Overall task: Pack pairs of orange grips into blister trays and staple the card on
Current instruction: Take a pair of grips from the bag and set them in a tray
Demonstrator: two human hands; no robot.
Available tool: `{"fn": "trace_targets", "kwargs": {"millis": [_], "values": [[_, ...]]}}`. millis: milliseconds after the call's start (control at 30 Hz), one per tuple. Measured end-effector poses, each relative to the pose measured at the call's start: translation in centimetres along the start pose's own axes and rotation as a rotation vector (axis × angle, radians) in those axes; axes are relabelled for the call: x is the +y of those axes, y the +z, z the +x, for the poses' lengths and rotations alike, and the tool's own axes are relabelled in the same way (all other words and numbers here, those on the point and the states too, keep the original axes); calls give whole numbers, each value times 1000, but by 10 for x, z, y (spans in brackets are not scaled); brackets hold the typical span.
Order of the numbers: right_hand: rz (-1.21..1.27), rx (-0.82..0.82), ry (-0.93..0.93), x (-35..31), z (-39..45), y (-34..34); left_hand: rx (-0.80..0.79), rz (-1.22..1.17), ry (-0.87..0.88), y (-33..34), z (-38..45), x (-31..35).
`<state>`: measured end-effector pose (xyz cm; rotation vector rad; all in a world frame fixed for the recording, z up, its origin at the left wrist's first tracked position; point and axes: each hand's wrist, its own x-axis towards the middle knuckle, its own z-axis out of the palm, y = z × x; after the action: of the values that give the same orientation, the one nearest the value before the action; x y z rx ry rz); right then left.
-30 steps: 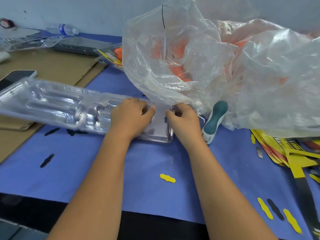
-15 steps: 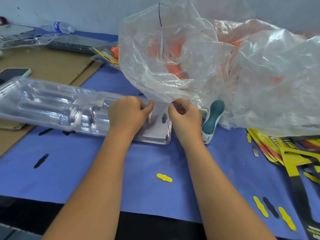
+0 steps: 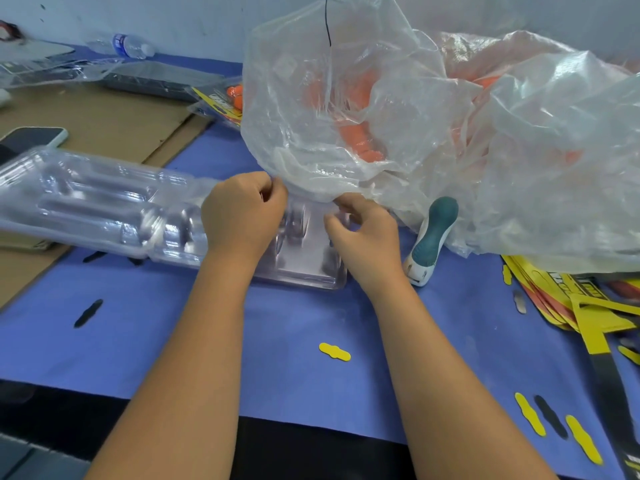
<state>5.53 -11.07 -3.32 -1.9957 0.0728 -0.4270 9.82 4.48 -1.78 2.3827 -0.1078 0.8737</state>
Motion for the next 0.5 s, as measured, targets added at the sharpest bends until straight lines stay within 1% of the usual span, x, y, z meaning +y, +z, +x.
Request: {"fn": "trace_targets", "kwargs": {"millis": [67,133,167,233,333,500], "values": [[-69,-84,-35,1,0,1,-108,77,46,-2,4,-9],[-122,-163,-85,0,1,2,-298,210,102,-4,6,-12],[-152,-186,-106,0,1,3,-404,231,110,-5,6,-12],[-219,-189,-129,1,1,3,-514,205,112,-7,5,-11],[-234,-203,-131,2,1,1,-560,85,68,-9,8,-11],[-296,-313,-142,5,2,1,-620,-86,8,-6,11,-13]]}}
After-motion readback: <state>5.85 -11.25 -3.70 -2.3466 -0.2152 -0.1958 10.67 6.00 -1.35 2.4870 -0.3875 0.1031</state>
